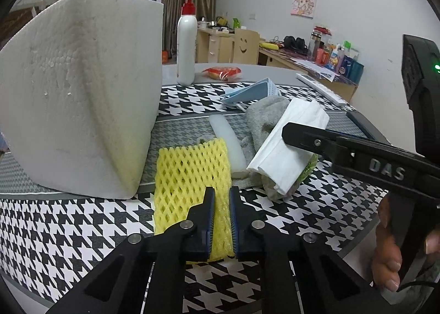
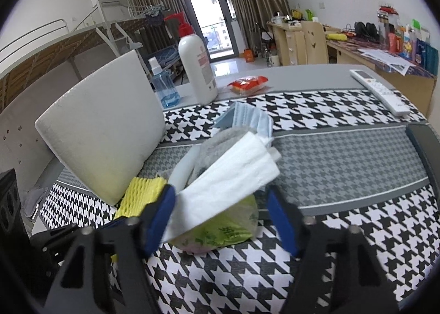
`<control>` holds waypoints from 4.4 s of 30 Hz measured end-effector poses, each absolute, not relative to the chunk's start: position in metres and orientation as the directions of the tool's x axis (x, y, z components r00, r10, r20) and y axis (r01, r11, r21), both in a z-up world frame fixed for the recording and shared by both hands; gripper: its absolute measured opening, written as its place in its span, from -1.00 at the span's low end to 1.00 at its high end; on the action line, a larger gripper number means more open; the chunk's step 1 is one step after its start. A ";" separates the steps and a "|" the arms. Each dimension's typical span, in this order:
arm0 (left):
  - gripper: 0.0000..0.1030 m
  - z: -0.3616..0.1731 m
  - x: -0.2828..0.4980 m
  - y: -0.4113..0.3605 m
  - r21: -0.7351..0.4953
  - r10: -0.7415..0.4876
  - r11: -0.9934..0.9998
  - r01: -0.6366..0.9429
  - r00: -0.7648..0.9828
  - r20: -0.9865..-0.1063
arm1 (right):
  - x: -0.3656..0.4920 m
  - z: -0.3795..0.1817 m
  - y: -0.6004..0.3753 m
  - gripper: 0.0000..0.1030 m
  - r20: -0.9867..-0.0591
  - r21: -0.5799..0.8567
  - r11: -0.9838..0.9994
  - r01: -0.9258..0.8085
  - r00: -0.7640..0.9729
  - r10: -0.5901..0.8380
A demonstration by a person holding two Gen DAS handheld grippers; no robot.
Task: Organize soft objects
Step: 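Lift the yellow net with the left tool while the right tool lifts the tissue, then carry the yellow net into the foam box and open the left tool while the right holds the tissue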
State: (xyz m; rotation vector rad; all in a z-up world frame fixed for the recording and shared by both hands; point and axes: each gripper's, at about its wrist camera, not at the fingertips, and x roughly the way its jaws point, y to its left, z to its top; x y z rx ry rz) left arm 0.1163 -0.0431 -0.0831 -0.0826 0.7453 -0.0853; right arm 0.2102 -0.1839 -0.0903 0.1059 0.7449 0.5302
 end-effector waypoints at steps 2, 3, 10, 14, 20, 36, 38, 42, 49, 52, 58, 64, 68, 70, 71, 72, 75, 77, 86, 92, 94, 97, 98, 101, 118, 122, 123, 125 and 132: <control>-0.79 -0.082 0.116 -0.043 -0.102 -0.108 0.993 0.054 0.735 -0.670 | 0.211 -0.091 -0.183 -0.01 -0.625 0.277 0.867 -0.415 0.607 0.491; -0.79 -0.082 0.116 -0.043 -0.099 -0.108 0.994 0.055 0.737 -0.668 | 0.211 -0.091 -0.183 -0.10 -0.625 0.275 0.870 -0.409 0.612 0.485; -0.80 -0.077 0.110 -0.040 -0.095 -0.108 0.994 0.060 0.753 -0.650 | 0.204 -0.080 -0.187 -0.76 -0.609 0.265 0.879 -0.397 0.638 0.472; -0.81 -0.072 0.105 -0.038 -0.095 -0.111 0.993 0.066 0.766 -0.633 | 0.193 -0.071 -0.190 -0.84 -0.581 0.248 0.881 -0.402 0.666 0.468; -0.81 -0.060 0.093 -0.033 -0.091 -0.115 0.993 0.075 0.794 -0.596 | 0.182 -0.056 -0.192 -0.86 -0.547 0.231 0.884 -0.406 0.697 0.463; -0.81 -0.020 0.063 -0.025 -0.044 -0.119 0.993 0.111 0.878 -0.464 | 0.149 -0.026 -0.194 -0.87 -0.487 0.181 0.892 -0.414 0.750 0.448; -0.81 -0.016 0.060 -0.023 -0.040 -0.115 0.993 0.109 0.884 -0.453 | 0.150 -0.024 -0.195 -0.87 -0.489 0.182 0.896 -0.406 0.752 0.441; -0.81 -0.008 0.056 -0.023 -0.030 -0.113 0.993 0.111 0.897 -0.428 | 0.147 -0.021 -0.198 -0.87 -0.485 0.170 0.906 -0.388 0.767 0.420; -0.81 0.003 0.051 -0.021 -0.033 -0.125 0.992 0.123 0.906 -0.403 | 0.143 -0.018 -0.197 -0.87 -0.482 0.155 0.910 -0.386 0.775 0.410; -0.81 0.010 0.050 -0.021 -0.027 -0.128 0.991 0.128 0.910 -0.395 | 0.141 -0.013 -0.195 -0.86 -0.477 0.156 0.907 -0.390 0.774 0.415; -0.81 0.023 0.052 -0.016 -0.025 -0.114 0.993 0.113 0.919 -0.378 | 0.141 -0.003 -0.191 -0.86 -0.463 0.144 0.908 -0.394 0.784 0.413; -0.81 0.037 0.057 -0.015 -0.011 -0.104 0.994 0.107 0.930 -0.352 | 0.144 0.008 -0.193 -0.86 -0.434 0.138 0.910 -0.392 0.801 0.411; -0.81 0.045 0.062 -0.014 -0.002 -0.101 0.994 0.107 0.936 -0.336 | 0.149 0.012 -0.192 -0.86 -0.422 0.134 0.909 -0.395 0.807 0.414; -0.81 0.049 0.064 -0.015 0.003 -0.102 0.994 0.109 0.940 -0.327 | 0.151 0.014 -0.192 -0.86 -0.417 0.133 0.908 -0.396 0.809 0.414; -0.81 0.050 0.065 -0.015 0.005 -0.101 0.994 0.109 0.941 -0.323 | 0.152 0.015 -0.192 -0.86 -0.413 0.134 0.908 -0.398 0.810 0.416; -0.81 0.052 0.066 -0.014 0.008 -0.101 0.994 0.109 0.942 -0.320 | 0.153 0.016 -0.192 -0.86 -0.411 0.134 0.908 -0.398 0.811 0.416; -0.81 0.056 0.069 -0.014 0.014 -0.095 0.994 0.105 0.947 -0.308 | 0.156 0.018 -0.193 -0.86 -0.403 0.135 0.907 -0.398 0.814 0.417; -0.81 0.057 0.071 -0.013 0.024 -0.084 0.995 0.096 0.949 -0.304 | 0.157 0.019 -0.191 -0.86 -0.400 0.130 0.908 -0.398 0.817 0.415; -0.81 0.068 0.078 -0.006 0.047 -0.041 0.997 0.056 0.962 -0.271 | 0.162 0.024 -0.186 -0.86 -0.376 0.133 0.898 -0.418 0.817 0.436; -0.81 0.074 0.081 0.004 0.047 -0.006 0.999 0.018 0.968 -0.251 | 0.165 0.030 -0.178 -0.86 -0.357 0.129 0.886 -0.445 0.813 0.460; -0.81 0.076 0.082 0.009 0.047 0.010 0.999 0.001 0.970 -0.244 | 0.167 0.032 -0.175 -0.86 -0.354 0.131 0.883 -0.451 0.811 0.467; -0.81 0.078 0.085 0.014 0.046 0.027 0.999 -0.016 0.970 -0.240 | 0.170 0.035 -0.171 -0.86 -0.350 0.130 0.876 -0.464 0.806 0.478; -0.81 0.078 0.087 0.017 0.046 0.035 0.999 -0.024 0.970 -0.240 | 0.170 0.035 -0.170 -0.86 -0.347 0.130 0.874 -0.468 0.804 0.482; -0.81 0.078 0.089 0.022 0.047 0.057 0.998 -0.047 0.970 -0.237 | 0.171 0.037 -0.164 -0.86 -0.342 0.125 0.867 -0.482 0.800 0.494; -0.81 0.065 0.114 0.051 0.021 0.148 0.989 -0.148 0.943 -0.298 | 0.182 0.036 -0.146 -0.87 -0.351 0.121 0.846 -0.520 0.774 0.526; -0.81 0.063 0.120 0.055 0.021 0.149 0.989 -0.149 0.939 -0.311 | 0.183 0.036 -0.144 -0.86 -0.352 0.122 0.843 -0.525 0.771 0.531; -0.81 0.062 0.121 0.055 0.022 0.148 0.989 -0.148 0.938 -0.314 | 0.183 0.036 -0.144 -0.86 -0.353 0.120 0.843 -0.524 0.771 0.530; -0.81 0.059 0.123 0.058 0.020 0.147 0.989 -0.148 0.935 -0.324 | 0.183 0.035 -0.143 -0.86 -0.354 0.120 0.843 -0.525 0.770 0.530; -0.79 0.053 0.132 0.065 0.006 0.138 0.989 -0.145 0.926 -0.352 | 0.185 0.033 -0.140 -0.86 -0.360 0.120 0.842 -0.526 0.767 0.531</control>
